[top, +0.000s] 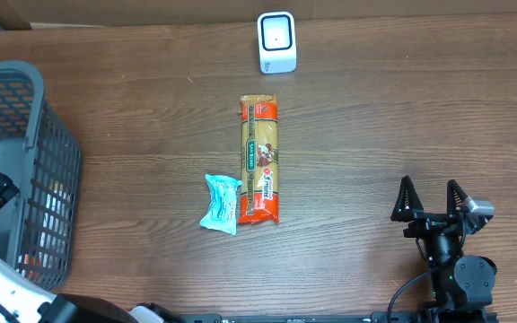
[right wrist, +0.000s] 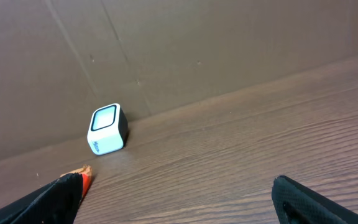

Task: Scan the item barcode
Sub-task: 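Reach the left gripper into the basket toward the white-and-gold bottle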

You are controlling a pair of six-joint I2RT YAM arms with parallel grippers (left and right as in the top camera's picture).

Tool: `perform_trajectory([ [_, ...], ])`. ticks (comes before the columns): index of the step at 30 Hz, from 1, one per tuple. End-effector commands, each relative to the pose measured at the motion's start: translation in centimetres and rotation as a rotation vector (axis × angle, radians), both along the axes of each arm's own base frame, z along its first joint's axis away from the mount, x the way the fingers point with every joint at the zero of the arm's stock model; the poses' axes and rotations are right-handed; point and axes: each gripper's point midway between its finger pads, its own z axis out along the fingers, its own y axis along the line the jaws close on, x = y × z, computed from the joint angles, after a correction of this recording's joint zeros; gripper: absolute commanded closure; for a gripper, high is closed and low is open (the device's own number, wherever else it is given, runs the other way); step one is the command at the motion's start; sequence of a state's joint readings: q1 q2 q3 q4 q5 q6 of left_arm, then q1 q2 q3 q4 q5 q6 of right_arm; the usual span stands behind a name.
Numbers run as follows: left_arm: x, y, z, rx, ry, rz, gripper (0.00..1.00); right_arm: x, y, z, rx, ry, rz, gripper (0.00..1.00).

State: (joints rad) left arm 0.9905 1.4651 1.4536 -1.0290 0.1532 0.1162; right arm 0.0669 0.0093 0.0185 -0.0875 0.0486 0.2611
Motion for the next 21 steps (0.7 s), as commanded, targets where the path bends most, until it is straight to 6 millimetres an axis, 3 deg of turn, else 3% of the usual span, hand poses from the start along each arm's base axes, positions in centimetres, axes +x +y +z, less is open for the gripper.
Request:
perform_trajectory([
  [1,0.6,-0.6,-4.0,-0.070,0.079,-0.135,0.00,0.0,0.1,-0.2,-0.003,-0.001,0.005,0.00],
  [7,0.8,-0.2,-7.9,-0.169,0.142,-0.142,0.00,0.0,0.1,-0.2,-0.003,-0.001,0.005,0.00],
  [15,1.1,0.0,-9.9,-0.190,0.179,-0.202,0.00,0.0,0.1,-0.2,-0.003,-0.001,0.005,0.00],
  [21,0.9,-0.2,-13.1,-0.268,0.233,-0.238,0.03,0.0,0.1,-0.2,-0.003,-0.001,0.005,0.00],
])
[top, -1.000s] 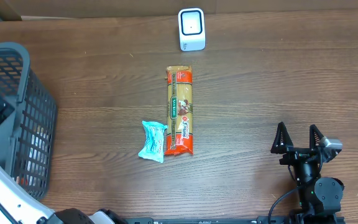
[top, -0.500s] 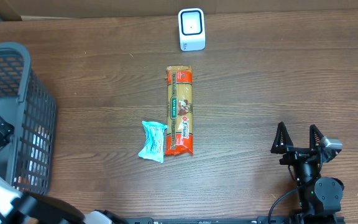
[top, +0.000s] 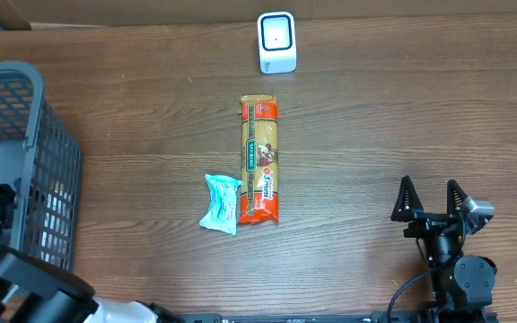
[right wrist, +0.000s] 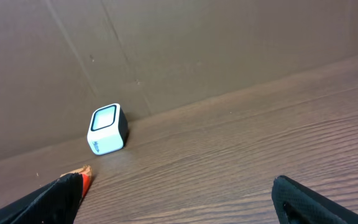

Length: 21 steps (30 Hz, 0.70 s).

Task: Scan the item barcode
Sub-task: 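Reach the left gripper into the basket toward the white-and-gold bottle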

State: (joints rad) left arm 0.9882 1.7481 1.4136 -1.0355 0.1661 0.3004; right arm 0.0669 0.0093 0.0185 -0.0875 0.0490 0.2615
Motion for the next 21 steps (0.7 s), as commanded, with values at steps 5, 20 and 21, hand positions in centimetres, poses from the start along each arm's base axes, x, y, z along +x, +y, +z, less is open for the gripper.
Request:
perform_trajectory([
  [5,0.2,-0.9,-4.8,-0.126,0.069,-0.058,0.08,0.0,0.1,-0.2,-0.003,-0.001,0.005,0.00],
  [20,0.0,0.9,-5.8,-0.066,0.106,-0.045,0.50,0.0,0.1,-0.2,-0.003,-0.001,0.005,0.00],
  [21,0.0,0.8,-5.9,-0.067,0.107,-0.044,0.50,0.0,0.1,-0.2,-0.003,-0.001,0.005,0.00],
])
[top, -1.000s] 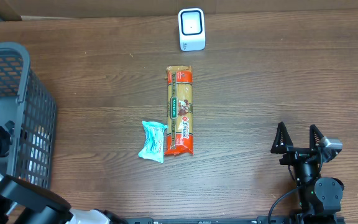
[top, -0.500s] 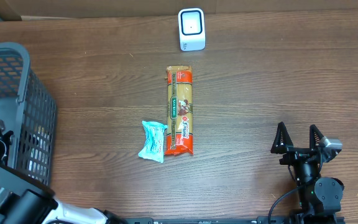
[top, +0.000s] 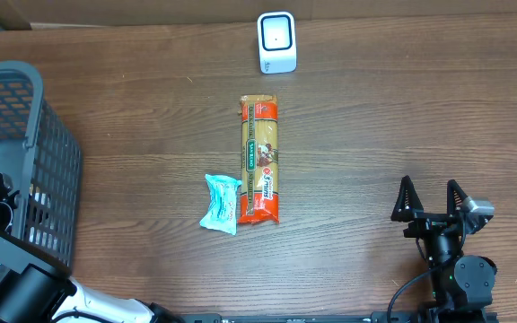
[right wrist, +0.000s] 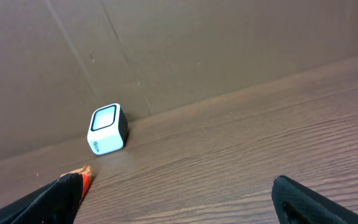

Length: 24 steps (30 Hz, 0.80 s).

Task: Scan the item barcode
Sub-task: 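Reach the left gripper into the basket toward the white-and-gold bottle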

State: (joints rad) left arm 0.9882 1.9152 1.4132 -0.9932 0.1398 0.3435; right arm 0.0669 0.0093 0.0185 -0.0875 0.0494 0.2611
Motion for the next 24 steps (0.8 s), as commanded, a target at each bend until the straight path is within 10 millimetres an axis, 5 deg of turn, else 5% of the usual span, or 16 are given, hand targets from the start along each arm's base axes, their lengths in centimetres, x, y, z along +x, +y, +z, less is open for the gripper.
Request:
perform_trajectory([
  [1,0.0,0.1,-0.3,0.010,0.017,-0.006,0.48,0.0,0.1,-0.2,-0.003,-0.001,0.006,0.00],
  [7,-0.7,-0.8,-2.9,-0.054,0.065,-0.005,0.42,0.0,0.1,-0.2,-0.003,-0.001,0.006,0.00],
  [14,-0.6,-0.2,-3.1,-0.051,0.077,0.069,0.75,0.0,0.1,-0.2,-0.003,-0.001,0.006,0.00],
  [20,0.4,1.2,-1.1,-0.027,0.047,0.151,0.89,0.0,0.1,-0.2,-0.003,-0.001,0.006,0.00],
  [24,2.6,2.9,3.1,0.034,-0.002,0.132,0.96,0.0,0.1,-0.2,-0.003,-0.001,0.006,0.00],
])
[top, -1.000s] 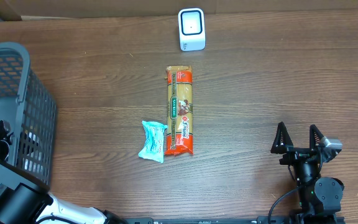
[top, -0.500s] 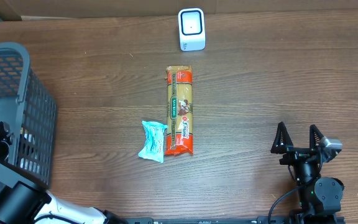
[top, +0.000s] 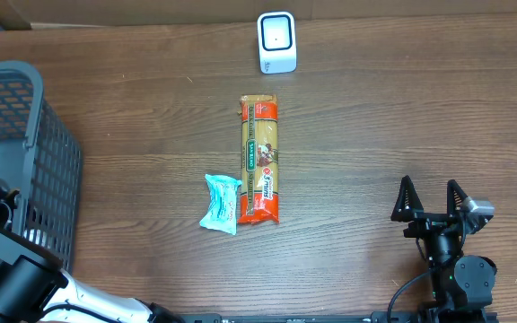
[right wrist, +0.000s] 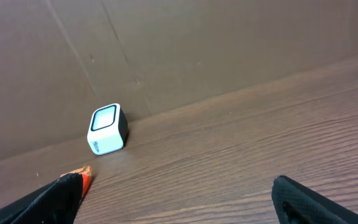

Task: Scan the item barcode
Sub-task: 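Reach the left gripper into the basket toward the white-and-gold bottle, then lift the white bottle out and set it beside the wipes pack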

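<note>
A long orange and tan pasta packet [top: 260, 161] lies lengthwise mid-table, its orange tip [right wrist: 84, 176] showing in the right wrist view. A small teal packet [top: 220, 204] lies against its near left side. The white scanner [top: 276, 42] [right wrist: 107, 129] stands at the back edge. My right gripper [top: 431, 199] [right wrist: 179, 205] rests open at the near right, empty, far from the items. My left arm [top: 7, 274] shows at the lower left by the basket, with its black end at the basket's near side; its jaws cannot be made out.
A dark grey mesh basket [top: 34, 126] fills the left edge of the table. A brown cardboard wall [right wrist: 197, 50] runs behind the scanner.
The left arm has shifted slightly at the lower left by the basket. The right gripper, both packets and the scanner are where they were.
The left arm's black end sat at the basket's near side throughout, while its links at the lower left corner changed pose from moment to moment. The right gripper stayed open and still, and the packets did not move.
</note>
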You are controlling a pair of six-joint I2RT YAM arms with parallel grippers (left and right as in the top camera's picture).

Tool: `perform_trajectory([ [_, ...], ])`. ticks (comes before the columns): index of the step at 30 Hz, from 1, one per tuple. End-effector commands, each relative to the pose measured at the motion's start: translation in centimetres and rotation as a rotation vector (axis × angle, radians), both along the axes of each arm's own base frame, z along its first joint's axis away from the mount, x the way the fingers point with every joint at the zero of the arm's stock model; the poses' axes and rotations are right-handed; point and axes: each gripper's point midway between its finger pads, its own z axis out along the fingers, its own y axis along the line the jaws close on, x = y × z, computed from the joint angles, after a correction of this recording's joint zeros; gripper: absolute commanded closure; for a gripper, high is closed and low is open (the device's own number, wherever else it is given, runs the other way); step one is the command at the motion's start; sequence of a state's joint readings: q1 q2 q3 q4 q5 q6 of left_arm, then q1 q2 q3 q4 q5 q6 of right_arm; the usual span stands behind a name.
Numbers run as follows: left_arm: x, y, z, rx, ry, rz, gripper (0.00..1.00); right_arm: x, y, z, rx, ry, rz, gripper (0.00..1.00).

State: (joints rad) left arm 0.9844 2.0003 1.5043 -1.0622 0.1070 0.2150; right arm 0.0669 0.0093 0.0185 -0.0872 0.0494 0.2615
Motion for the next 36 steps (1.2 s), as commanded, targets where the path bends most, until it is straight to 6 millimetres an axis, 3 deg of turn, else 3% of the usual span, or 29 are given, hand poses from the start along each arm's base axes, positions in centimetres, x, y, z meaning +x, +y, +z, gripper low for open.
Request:
perform_trajectory([
  [1,3.3,2.5,5.2,0.108,-0.079,-0.002,0.96,0.0,0.1,-0.2,-0.003,-0.001,0.006,0.00],
  [7,7.9,3.9,12.4,0.262,-0.181,-0.069,0.96,0.0,0.1,-0.3,-0.003,-0.001,0.006,0.00],
  [11,11.5,3.6,18.0,0.385,-0.272,-0.128,0.96,0.0,0.1,-0.3,-0.003,-0.001,0.006,0.00],
  [16,15.4,1.4,26.0,0.482,-0.459,-0.105,0.96,0.0,0.1,-0.3,-0.003,-0.001,0.006,0.00],
  [20,16.2,-1.4,33.0,0.520,-0.646,-0.092,0.96,0.0,0.1,-0.3,-0.003,-0.001,0.006,0.00],
  [23,15.8,-4.8,38.4,0.489,-0.825,-0.112,0.96,0.0,0.1,-0.3,-0.003,-0.001,0.006,0.00],
  [27,14.6,-11.9,44.4,0.352,-1.075,-0.283,0.96,0.0,0.1,-0.3,-0.003,-0.001,0.006,0.00],
  [29,13.4,-15.3,46.4,0.276,-1.159,-0.370,0.96,0.0,0.1,-0.3,-0.003,-0.001,0.006,0.00],
  [32,11.6,-20.3,47.7,0.173,-1.215,-0.488,0.96,0.0,0.1,-0.3,-0.003,-0.001,0.006,0.00],
  [36,9.7,-25.1,44.9,0.102,-1.098,-0.604,0.96,0.0,0.1,-0.3,-0.003,-0.001,0.006,0.00],
])
